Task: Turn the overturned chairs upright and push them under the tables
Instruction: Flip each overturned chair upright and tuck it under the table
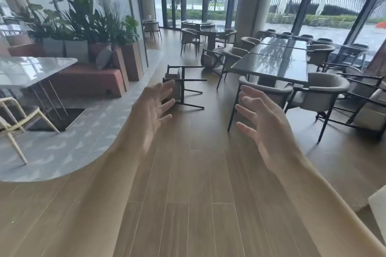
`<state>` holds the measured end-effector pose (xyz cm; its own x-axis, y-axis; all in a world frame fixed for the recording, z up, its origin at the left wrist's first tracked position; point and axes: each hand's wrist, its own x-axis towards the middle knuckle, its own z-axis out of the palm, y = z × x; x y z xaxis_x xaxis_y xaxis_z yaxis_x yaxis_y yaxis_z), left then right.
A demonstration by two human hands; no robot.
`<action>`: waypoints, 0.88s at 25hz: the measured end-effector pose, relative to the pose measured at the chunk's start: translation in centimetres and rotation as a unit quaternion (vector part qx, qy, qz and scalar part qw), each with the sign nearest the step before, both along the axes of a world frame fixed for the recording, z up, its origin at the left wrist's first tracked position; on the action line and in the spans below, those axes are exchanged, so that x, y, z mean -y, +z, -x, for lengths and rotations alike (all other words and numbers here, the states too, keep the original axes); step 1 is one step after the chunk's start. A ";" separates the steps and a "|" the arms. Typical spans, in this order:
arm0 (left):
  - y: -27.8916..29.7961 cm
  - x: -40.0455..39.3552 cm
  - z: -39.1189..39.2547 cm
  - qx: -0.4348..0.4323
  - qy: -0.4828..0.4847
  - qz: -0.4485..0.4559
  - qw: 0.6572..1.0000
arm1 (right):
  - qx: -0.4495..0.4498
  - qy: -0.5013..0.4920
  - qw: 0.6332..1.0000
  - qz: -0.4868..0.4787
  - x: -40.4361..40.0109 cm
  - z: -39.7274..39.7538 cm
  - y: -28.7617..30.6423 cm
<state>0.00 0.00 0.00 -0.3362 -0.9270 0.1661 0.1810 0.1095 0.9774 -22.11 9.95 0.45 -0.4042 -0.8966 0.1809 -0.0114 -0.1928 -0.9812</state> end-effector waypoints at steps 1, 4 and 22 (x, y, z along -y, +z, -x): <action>-0.1 1.7 0.5 -0.005 -0.004 -0.005 1.000 | -0.001 0.001 1.000 -0.003 1.9 0.4 -0.2; -1.2 7.8 2.4 0.007 -0.006 -0.022 1.000 | 0.009 0.003 1.000 -0.024 8.3 2.7 -1.7; -4.0 47.2 11.7 -0.037 0.145 -0.073 0.986 | -0.033 0.138 0.988 -0.064 53.9 10.0 -2.6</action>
